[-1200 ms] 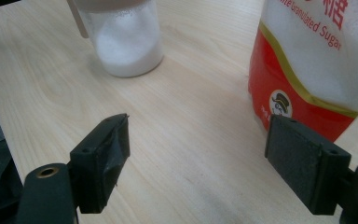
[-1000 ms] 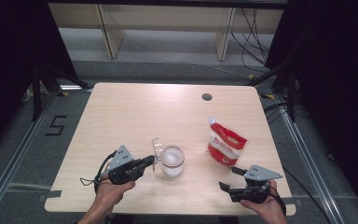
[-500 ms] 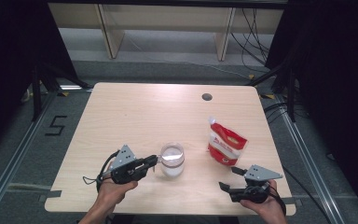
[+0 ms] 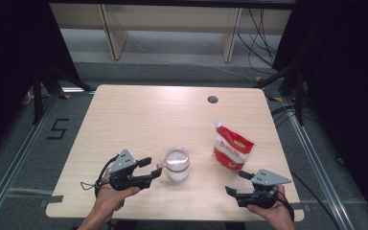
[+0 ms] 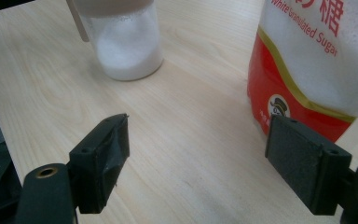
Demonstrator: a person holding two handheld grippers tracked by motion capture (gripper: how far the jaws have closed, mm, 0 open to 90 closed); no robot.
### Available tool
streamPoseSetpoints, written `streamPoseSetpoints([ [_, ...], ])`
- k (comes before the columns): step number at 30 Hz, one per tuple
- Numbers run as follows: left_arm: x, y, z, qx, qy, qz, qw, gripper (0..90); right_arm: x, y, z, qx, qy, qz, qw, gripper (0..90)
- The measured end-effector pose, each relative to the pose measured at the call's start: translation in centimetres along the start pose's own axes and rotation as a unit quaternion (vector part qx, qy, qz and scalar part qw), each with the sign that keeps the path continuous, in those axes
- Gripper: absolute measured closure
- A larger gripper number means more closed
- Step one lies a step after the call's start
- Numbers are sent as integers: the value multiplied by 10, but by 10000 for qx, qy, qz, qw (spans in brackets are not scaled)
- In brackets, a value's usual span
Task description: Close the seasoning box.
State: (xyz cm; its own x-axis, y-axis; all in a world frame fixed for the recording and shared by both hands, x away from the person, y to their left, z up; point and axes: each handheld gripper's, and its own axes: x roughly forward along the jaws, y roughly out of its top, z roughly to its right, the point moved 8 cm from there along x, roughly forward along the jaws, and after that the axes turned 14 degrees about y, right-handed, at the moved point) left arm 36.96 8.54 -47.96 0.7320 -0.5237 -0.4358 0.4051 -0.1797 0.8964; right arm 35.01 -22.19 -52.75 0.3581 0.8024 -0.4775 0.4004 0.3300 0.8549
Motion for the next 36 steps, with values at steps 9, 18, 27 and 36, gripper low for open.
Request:
streamPoseSetpoints([
  [9, -7, -5, 3, 41, 25, -76, 10000, 288, -1, 1, 2, -56, -91, 48, 9999, 220],
  [18, -12, -17, 6, 96, 35, -182, 9998, 251, -1, 1, 0, -16, -36, 43, 10000, 220],
  [27, -11, -35, 1, 103, 92, -362, 9993, 231, -1, -2, -1, 110, -75, -4, 9999, 215],
  [36, -13, -52, -2, 258, 133, -524, 9982, 217, 0, -2, 0, 45, 7, -6, 10000, 202],
])
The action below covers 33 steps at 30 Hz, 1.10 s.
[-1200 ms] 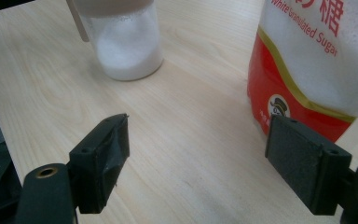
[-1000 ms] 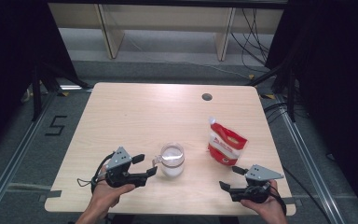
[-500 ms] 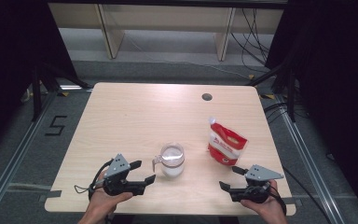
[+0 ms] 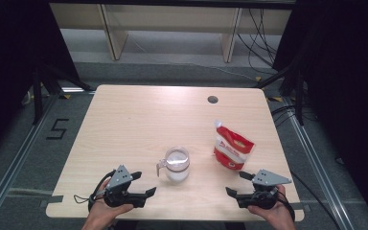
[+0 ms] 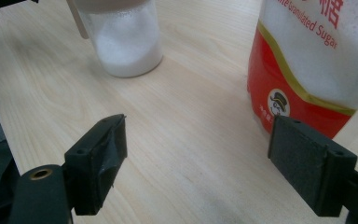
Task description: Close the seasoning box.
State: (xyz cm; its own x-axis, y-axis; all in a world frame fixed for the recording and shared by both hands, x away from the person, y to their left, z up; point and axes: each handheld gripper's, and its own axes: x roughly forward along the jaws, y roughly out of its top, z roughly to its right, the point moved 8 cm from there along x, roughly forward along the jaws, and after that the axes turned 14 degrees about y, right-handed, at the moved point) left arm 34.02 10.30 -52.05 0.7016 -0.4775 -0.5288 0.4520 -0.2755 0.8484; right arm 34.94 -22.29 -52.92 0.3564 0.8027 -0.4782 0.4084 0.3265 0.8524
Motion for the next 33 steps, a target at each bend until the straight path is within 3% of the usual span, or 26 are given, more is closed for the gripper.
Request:
streamPoseSetpoints([
  [3, 0, -5, 1, 12, -61, -58, 10000, 208, -2, 0, 1, 22, -98, -8, 9999, 196],
  [4, -1, -8, 0, 108, -44, -103, 9999, 203, -1, 0, 1, 8, -84, -9, 10000, 195],
  [7, -2, -11, 4, -73, -134, -85, 9998, 175, -1, 0, 0, 51, -67, 23, 10000, 184],
  [11, -1, -18, 4, 95, -221, -105, 9997, 154, 0, 0, 0, -28, -61, -7, 10000, 158],
  [12, -1, -20, 5, 102, -207, -153, 9996, 154, 1, 0, 0, -76, -32, -17, 10000, 157],
  [13, -1, -21, 5, 98, -180, -179, 9996, 154, 1, -1, -1, 30, -90, -14, 10000, 157],
  [15, -1, -25, 4, 170, -178, -262, 9994, 153, 2, -1, 0, -71, -69, -66, 9999, 157],
  [17, 0, -27, 6, 85, -132, -258, 9995, 154, 3, -3, -1, -46, -62, -111, 9999, 158],
  [18, 0, -28, 4, 217, -107, -308, 9992, 154, 3, -3, -2, 22, -72, -119, 9999, 158],
  [21, 1, -32, 6, 205, -69, -413, 9989, 154, 3, -3, 1, -114, -83, -136, 9998, 157],
  [26, 2, -32, 5, 324, -17, -411, 9986, 154, 4, -4, 0, -134, -67, -190, 9997, 157],
  [27, 2, -32, 5, 255, -6, -398, 9989, 154, 4, -4, 0, -135, -59, -178, 9997, 158],
  [30, 2, -33, 2, 317, 2, -413, 9986, 154, 5, -6, 1, -113, -131, -243, 9996, 158],
  [33, 2, -32, 4, 255, -27, -409, 9988, 154, 6, -7, -1, -172, -35, -348, 9992, 159],
])
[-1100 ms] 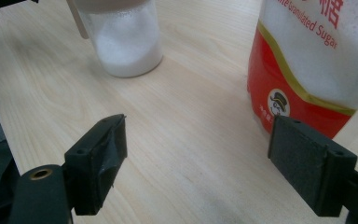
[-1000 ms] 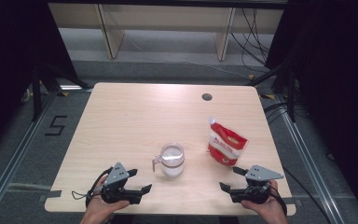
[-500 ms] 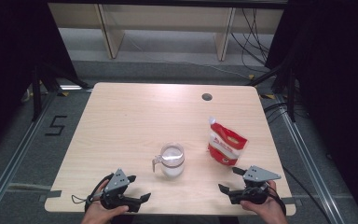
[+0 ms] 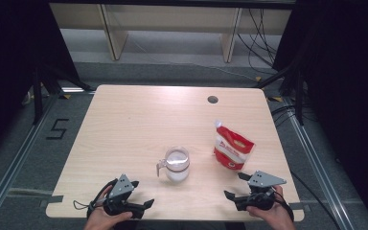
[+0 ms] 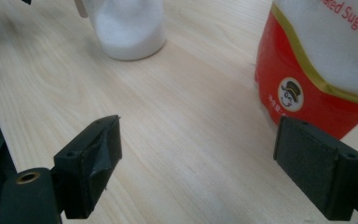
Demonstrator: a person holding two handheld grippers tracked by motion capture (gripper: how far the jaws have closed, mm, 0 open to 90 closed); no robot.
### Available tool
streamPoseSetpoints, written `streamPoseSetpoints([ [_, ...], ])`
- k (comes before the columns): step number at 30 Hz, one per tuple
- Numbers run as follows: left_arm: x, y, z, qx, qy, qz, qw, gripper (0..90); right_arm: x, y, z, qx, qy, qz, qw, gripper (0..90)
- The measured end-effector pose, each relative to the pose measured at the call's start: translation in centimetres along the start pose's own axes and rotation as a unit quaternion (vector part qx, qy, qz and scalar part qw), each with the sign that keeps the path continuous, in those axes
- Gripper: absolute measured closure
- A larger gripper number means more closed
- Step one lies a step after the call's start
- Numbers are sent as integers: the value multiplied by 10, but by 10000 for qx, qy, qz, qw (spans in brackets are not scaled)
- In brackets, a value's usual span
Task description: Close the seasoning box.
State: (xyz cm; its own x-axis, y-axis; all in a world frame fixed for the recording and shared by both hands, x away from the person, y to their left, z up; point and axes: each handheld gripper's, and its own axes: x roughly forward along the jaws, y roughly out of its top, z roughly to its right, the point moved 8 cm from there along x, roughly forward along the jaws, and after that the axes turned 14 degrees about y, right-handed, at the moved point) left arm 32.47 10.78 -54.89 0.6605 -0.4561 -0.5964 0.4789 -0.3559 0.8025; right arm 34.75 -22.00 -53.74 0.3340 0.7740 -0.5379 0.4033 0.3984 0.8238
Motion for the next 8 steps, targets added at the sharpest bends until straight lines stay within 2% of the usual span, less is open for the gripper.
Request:
streamPoseSetpoints([
  [3, 0, -1, 0, 46, -19, -28, 10000, 154, 1, 1, 0, -69, -7, 34, 10000, 159],
  [5, 0, -1, -1, 73, -5, -43, 10000, 154, 1, -1, 0, 25, -8, -17, 10000, 159],
  [6, 0, 0, -2, 114, 18, -5, 9999, 154, 0, 0, 2, -9, -78, -7, 10000, 159],
  [8, 0, 0, -3, 137, 42, -3, 9999, 154, 0, -2, 0, 87, -38, -48, 9999, 159],
])
